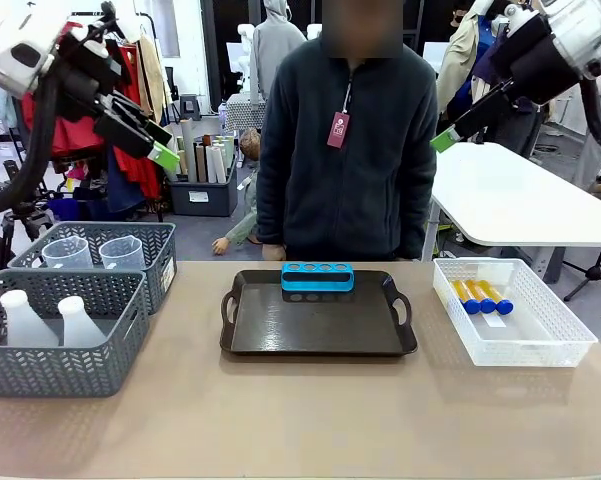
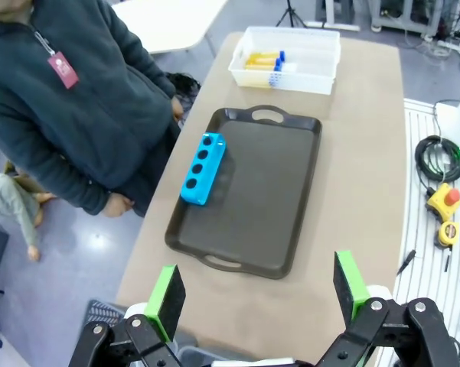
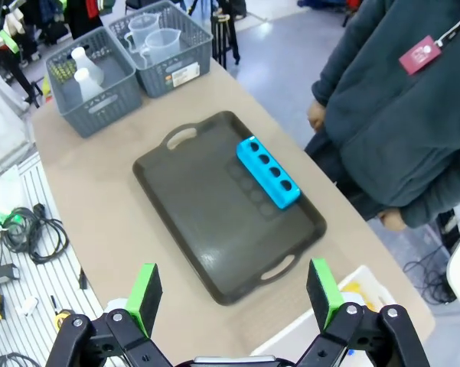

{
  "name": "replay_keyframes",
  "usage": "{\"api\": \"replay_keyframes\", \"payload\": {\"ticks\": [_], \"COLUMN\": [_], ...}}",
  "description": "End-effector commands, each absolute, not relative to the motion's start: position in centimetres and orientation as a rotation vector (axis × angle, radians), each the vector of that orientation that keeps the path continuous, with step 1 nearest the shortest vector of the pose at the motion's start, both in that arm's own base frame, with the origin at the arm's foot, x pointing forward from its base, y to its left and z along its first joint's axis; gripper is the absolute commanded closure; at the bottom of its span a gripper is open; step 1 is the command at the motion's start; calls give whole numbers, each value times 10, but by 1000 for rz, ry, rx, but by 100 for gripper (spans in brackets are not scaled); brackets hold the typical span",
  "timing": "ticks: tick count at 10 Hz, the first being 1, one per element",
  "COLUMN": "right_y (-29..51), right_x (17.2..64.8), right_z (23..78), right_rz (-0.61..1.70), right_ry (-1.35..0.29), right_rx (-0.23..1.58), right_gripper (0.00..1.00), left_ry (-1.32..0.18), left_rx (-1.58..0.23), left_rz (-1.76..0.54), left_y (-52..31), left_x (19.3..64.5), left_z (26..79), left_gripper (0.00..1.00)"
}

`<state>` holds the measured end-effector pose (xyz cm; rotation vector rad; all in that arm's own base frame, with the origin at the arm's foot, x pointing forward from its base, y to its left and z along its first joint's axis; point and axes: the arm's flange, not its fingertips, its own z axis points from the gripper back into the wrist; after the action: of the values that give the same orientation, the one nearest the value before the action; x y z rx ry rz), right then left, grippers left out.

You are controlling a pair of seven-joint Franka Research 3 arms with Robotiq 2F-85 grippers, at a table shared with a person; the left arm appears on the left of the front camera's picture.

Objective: Prepare the laboratory tools.
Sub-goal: Pick up one Small flask and place it on the Handle tray.

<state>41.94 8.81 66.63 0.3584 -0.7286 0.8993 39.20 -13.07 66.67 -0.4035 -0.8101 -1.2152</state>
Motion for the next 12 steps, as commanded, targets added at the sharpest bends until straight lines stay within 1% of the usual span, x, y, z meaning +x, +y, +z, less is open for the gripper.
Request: {"api": "replay_keyframes", "payload": {"ticks": [1, 3, 5, 6, 12], "right_y": [84, 80, 78, 81, 81], "right_x": [429, 432, 434, 431, 431], "right_z": [664, 658, 653, 654, 654], "right_rz": [938, 941, 925, 914, 914], "right_ry": [-702, -705, -715, -704, -704], "right_rx": [329, 309, 311, 334, 334], "right_gripper": [0, 0, 0, 0, 0], "left_ry": [-752, -734, -741, -752, -752], "left_rx": [-382, -367, -416, -382, -382], "left_rz": [-1205, -1201, -1197, -1208, -1208], "left_y": [-133, -139, -138, -139, -139], "left_x": [398, 403, 409, 402, 402], "left_z": [685, 689, 686, 685, 685], "left_gripper": [0, 0, 0, 0, 0]}}
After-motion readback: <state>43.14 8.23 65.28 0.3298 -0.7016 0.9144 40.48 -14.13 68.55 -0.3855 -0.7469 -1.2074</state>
